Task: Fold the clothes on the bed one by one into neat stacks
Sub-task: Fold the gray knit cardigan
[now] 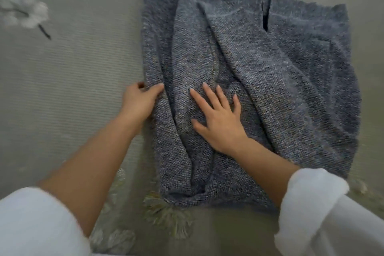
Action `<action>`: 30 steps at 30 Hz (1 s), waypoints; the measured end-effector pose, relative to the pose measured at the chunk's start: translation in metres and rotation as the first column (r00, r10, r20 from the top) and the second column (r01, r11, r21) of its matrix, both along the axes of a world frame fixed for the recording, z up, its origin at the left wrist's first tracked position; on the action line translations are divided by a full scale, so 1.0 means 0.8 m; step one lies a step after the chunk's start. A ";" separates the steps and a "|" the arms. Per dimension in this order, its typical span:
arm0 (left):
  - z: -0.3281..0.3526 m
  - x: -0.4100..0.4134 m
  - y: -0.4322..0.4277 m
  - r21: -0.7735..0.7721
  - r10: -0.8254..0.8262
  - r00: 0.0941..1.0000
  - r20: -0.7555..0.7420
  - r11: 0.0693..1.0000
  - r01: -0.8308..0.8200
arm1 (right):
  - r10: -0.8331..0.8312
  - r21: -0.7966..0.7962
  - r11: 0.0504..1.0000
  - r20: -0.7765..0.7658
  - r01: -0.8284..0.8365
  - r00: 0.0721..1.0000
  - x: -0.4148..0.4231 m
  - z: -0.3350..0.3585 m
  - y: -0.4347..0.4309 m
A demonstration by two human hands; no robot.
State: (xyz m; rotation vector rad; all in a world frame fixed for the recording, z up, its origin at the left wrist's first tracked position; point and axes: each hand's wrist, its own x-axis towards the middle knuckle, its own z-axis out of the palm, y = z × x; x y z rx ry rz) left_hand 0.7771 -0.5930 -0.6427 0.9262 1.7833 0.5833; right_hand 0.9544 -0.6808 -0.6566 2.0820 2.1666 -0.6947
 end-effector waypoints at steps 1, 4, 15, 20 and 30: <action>0.004 0.002 0.002 0.026 0.021 1.000 0.010 0.999 -0.021 | -0.008 0.002 1.000 0.038 0.008 0.999 0.001 -0.002 -0.001; 0.023 -0.020 -0.005 0.244 0.218 0.976 -0.021 0.948 -0.206 | -0.024 -0.004 1.000 0.098 0.024 0.995 0.006 -0.004 -0.006; 0.016 -0.129 -0.054 -0.208 0.510 0.618 0.598 0.844 -0.495 | 0.338 -0.093 0.939 0.080 -0.331 0.938 -0.021 -0.010 0.016; 0.071 -0.092 -0.018 0.116 0.220 0.746 0.628 0.922 -0.370 | -0.066 -0.247 0.969 -0.359 -0.027 0.931 -0.014 0.027 0.055; 0.005 0.064 -0.109 0.166 -0.855 0.360 -0.373 0.321 0.933 | -0.646 -0.277 0.645 -0.696 0.712 0.314 0.063 0.096 0.115</action>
